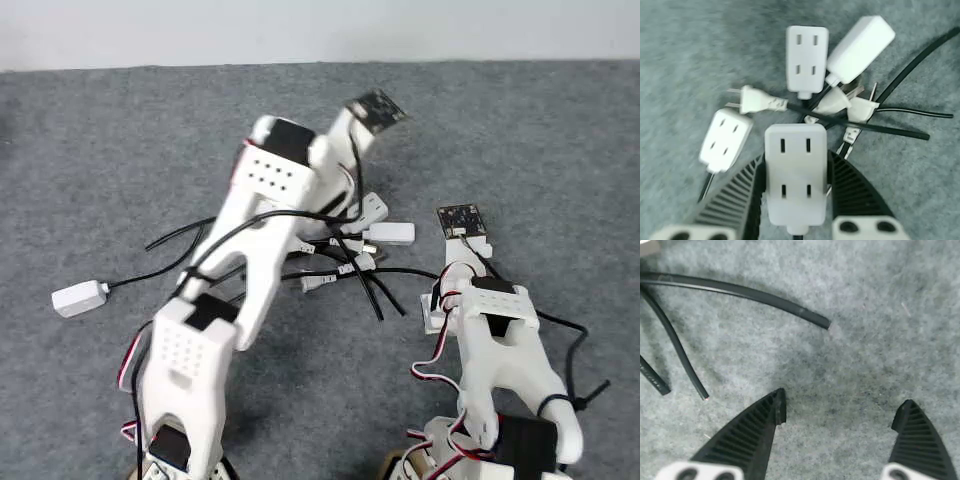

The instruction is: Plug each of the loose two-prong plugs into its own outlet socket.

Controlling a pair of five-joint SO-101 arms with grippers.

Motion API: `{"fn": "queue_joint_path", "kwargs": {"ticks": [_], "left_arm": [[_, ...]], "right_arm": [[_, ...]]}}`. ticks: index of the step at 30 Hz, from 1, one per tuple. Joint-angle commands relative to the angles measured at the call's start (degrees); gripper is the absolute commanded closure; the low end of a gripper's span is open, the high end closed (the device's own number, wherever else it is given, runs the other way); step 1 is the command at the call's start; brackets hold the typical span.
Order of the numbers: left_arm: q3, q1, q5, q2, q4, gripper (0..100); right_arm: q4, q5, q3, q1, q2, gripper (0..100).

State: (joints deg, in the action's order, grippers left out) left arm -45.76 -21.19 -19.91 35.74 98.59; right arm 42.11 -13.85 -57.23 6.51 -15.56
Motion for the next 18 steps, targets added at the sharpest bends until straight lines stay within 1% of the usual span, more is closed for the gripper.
{"fn": "queue_joint_path", "kwargs": {"ticks": [1,3,6,9,11,14,16,18], "left_arm": [[6.5,1.7,0.9,-12.0,2.1,99],[12.7,2.9,-0.3,-18.8,2.1,99],[22.6,6.6,-4.8,-30.5,2.1,99],[31.8,14.4,-9.4,-42.9,2.1,99],[36.9,22.4,-13.5,-50.4,1.9,99],[44.3,36.6,-21.5,-58.6,-0.2,99],[49.3,46.8,-25.8,-61.8,-4.3,99],[54.4,55.5,-29.0,-63.5,-10.3,99]], "right_arm": [[-0.9,-0.4,2.0,-0.5,0.0,66.0],[-0.9,-0.4,2.0,-0.5,0.0,66.0],[-0.9,-0.4,2.0,-0.5,0.0,66.0],[-0.9,-0.4,2.0,-0.5,0.0,66.0],[-0.9,-0.4,2.0,-0.5,0.0,66.0],[-0.9,-0.4,2.0,-0.5,0.1,66.0],[-0.9,-0.4,2.0,-0.5,0.1,66.0],[-0.9,-0.4,2.0,-0.5,0.1,66.0]]}}
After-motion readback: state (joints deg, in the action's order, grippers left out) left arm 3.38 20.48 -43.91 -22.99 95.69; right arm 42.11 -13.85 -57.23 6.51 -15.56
